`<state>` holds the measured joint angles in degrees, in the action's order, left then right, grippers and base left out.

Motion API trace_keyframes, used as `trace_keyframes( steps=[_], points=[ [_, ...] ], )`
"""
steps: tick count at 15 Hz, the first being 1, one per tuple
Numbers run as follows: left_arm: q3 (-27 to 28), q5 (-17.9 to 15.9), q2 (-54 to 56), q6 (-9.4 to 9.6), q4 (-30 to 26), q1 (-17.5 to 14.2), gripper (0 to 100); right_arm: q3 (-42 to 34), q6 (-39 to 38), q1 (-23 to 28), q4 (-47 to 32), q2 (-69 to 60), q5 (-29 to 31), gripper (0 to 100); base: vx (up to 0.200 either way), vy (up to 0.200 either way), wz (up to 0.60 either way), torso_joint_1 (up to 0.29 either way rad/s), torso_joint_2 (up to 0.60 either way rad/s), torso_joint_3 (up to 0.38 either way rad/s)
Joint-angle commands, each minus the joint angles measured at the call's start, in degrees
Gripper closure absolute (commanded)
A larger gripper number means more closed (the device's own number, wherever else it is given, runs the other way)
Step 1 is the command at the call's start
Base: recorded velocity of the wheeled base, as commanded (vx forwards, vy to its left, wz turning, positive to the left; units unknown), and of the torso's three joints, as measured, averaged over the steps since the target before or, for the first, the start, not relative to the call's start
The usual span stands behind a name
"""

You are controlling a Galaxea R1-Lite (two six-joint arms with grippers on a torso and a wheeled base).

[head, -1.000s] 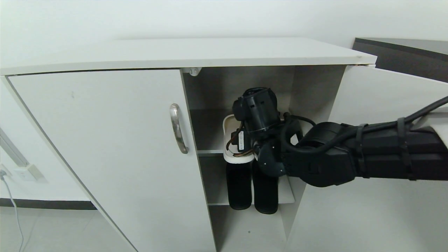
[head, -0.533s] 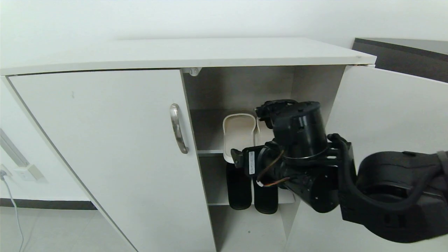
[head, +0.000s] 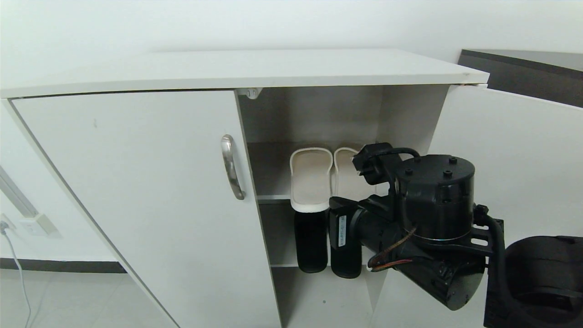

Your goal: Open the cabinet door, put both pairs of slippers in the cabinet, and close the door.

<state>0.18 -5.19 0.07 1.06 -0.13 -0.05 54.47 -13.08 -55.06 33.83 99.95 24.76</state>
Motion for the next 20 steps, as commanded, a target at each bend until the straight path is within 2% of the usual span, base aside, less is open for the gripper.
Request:
trace_keyframes(
  steps=[1,7,20],
  points=[
    [-0.01,0.01,-0.07,-0.01,-0.04,-0.04,100,-0.15,0.07,-0.22,0.01,-0.02,0.03,100,0.0,0.0,0.0,0.0,0.0,0.0],
    [-0.01,0.01,-0.07,-0.01,0.05,-0.04,100,-0.41,0.07,-0.66,0.01,0.16,0.11,100,0.0,0.0,0.0,0.0,0.0,0.0],
    [-0.01,0.01,-0.07,-0.01,-0.04,-0.04,100,-1.91,0.69,-0.83,0.36,0.42,-0.06,100,-0.2,0.0,0.0,0.003,0.0,0.002]
  ],
)
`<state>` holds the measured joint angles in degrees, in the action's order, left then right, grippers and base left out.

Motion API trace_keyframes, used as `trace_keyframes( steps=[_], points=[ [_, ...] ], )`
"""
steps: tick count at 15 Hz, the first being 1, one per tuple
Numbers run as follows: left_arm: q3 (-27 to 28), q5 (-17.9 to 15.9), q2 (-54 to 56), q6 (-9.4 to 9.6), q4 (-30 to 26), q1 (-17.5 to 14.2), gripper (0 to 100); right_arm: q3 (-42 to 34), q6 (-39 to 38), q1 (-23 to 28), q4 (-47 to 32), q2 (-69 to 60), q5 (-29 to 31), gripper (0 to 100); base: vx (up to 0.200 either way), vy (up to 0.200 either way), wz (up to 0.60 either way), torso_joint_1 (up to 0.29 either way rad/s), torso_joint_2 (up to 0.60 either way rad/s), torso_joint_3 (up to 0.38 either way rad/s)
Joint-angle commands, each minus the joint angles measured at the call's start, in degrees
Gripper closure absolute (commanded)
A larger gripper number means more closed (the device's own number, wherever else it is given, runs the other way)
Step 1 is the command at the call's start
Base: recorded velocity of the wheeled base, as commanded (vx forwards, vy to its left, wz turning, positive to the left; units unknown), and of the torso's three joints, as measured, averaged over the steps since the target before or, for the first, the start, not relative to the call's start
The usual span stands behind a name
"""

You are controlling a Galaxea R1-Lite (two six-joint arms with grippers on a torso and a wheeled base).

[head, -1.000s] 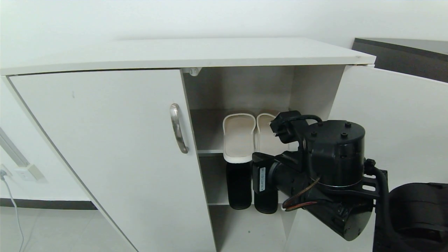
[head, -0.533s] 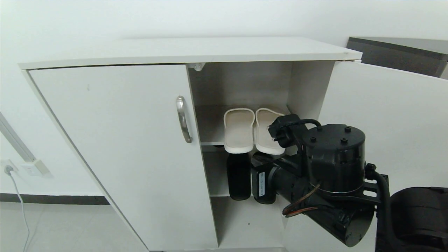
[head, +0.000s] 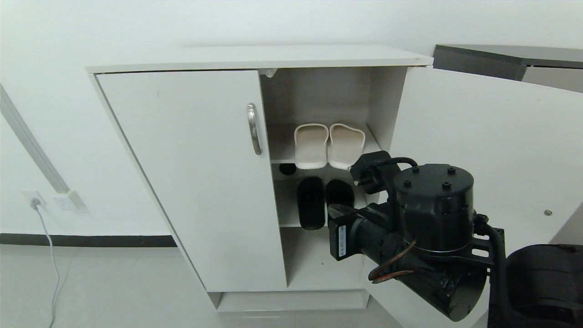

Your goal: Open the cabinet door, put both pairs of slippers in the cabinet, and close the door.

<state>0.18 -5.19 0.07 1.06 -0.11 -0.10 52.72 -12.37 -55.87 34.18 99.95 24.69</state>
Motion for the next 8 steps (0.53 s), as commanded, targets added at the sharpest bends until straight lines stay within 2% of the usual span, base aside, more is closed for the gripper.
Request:
trace_keyframes(
  steps=[1,4,8],
  points=[
    [-0.01,0.01,-0.07,-0.01,0.02,0.01,100,-0.34,-0.11,-0.03,0.09,0.77,-0.08,100,-0.2,0.0,0.0,-0.002,0.01,0.002],
    [-0.01,0.01,-0.07,-0.01,-0.07,0.01,100,-0.69,-0.11,0.15,0.27,1.3,-1.66,100,-0.2,0.0,0.0,0.002,0.0,-0.001],
    [-0.01,0.01,-0.07,-0.09,-0.07,0.01,100,-1.84,0.42,1.9,3.08,4.11,-2.27,100,0.0,0.0,0.0,0.0,0.0,0.0]
  ],
)
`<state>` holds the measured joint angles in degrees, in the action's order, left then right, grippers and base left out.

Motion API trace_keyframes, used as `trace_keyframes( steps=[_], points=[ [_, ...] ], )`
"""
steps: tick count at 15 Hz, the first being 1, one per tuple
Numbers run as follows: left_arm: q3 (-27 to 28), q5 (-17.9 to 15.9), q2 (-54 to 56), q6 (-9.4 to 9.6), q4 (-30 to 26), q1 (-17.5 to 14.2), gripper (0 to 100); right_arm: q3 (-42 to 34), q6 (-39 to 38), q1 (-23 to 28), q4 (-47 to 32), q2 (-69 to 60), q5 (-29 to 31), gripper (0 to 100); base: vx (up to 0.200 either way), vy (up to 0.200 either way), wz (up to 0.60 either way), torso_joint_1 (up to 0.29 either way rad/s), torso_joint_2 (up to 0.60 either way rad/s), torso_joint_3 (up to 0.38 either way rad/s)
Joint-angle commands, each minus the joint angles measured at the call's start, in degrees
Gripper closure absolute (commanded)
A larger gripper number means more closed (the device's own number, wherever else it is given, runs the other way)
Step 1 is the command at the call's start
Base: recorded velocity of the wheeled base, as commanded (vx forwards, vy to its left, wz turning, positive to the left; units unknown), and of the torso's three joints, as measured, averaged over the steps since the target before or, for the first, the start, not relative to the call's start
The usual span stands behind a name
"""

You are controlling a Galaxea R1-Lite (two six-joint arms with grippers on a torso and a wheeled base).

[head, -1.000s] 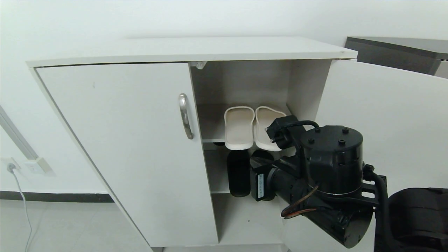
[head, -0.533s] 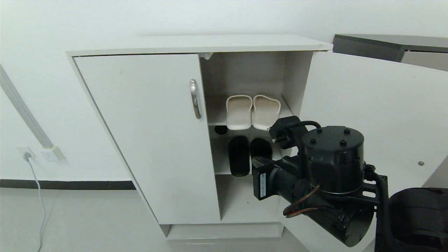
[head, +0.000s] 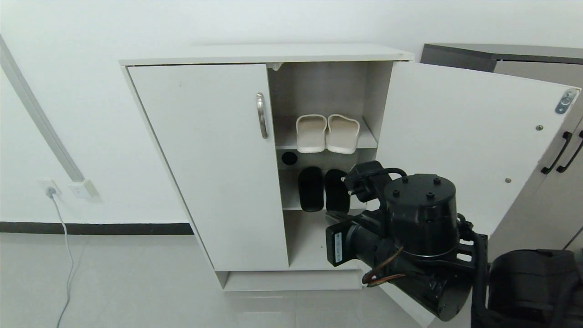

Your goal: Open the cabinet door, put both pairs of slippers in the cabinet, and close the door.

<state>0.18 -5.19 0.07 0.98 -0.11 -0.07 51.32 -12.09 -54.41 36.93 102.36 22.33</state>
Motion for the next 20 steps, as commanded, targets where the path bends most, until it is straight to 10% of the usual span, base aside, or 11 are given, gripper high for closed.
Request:
trace_keyframes(
  steps=[1,20],
  points=[
    [-0.01,0.01,-0.07,-0.01,-0.07,-0.01,100,-0.52,0.67,0.62,0.43,2.05,-0.01,100,0.0,0.0,0.0,0.0,0.0,0.0],
    [-0.01,0.01,-0.07,-0.1,0.02,-0.01,100,-1.75,1.02,0.97,1.31,4.6,0.43,100,0.0,0.0,0.0,0.0,0.0,0.0]
  ],
)
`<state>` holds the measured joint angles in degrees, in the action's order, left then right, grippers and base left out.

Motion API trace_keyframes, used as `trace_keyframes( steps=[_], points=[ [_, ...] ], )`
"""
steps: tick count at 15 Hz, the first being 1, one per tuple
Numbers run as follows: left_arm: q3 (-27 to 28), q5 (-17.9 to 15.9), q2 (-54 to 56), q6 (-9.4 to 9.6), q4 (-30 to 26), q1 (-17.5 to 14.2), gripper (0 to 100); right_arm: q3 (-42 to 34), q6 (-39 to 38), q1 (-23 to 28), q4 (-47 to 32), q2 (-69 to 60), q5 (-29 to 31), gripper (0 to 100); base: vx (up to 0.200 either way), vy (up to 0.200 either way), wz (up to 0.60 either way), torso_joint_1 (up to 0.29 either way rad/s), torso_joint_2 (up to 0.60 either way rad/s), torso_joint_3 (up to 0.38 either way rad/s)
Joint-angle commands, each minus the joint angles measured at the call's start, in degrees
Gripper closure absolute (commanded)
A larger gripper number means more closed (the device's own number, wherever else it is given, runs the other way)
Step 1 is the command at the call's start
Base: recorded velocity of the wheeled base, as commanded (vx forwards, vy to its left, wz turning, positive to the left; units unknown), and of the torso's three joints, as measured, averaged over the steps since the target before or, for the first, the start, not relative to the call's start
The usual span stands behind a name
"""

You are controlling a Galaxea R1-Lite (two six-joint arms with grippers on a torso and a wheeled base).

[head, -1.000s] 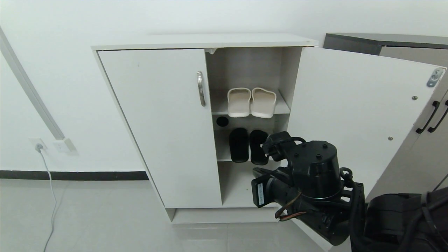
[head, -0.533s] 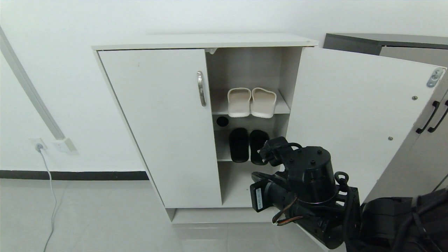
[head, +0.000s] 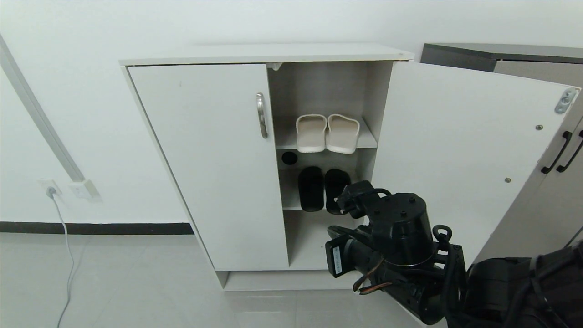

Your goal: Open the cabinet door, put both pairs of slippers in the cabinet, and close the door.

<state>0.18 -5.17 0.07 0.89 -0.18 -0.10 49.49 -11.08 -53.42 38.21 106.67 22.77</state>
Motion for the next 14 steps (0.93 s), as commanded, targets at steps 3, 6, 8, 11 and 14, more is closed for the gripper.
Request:
trace_keyframes(
  steps=[3,6,8,11,14],
  points=[
    [-0.01,-0.02,-0.07,-0.01,0.09,0.01,100,0.08,0.01,0.07,0.03,0.3,-0.01,100,0.0,0.0,0.0,-0.002,-0.15,-0.266],
    [-0.01,-0.02,-0.07,0.08,0.09,0.01,100,0.08,0.01,0.07,0.03,0.3,-0.01,100,0.0,0.0,0.0,0.041,-0.45,-0.37],
    [-0.01,-0.02,-0.07,-0.01,0.09,0.01,100,0.08,0.01,0.07,0.03,0.3,-0.01,100,0.0,0.0,0.0,0.058,-0.5,-0.361],
    [-0.01,-0.02,-0.07,-0.01,0.09,0.01,100,0.08,0.01,0.07,0.03,0.3,-0.01,100,0.0,0.0,0.0,0.113,-0.46,-0.354],
    [-0.01,-0.02,-0.07,0.08,0.09,0.01,100,0.08,0.01,0.07,0.03,0.3,-0.01,100,0.0,0.0,0.0,0.129,-0.47,-0.333]
  ],
)
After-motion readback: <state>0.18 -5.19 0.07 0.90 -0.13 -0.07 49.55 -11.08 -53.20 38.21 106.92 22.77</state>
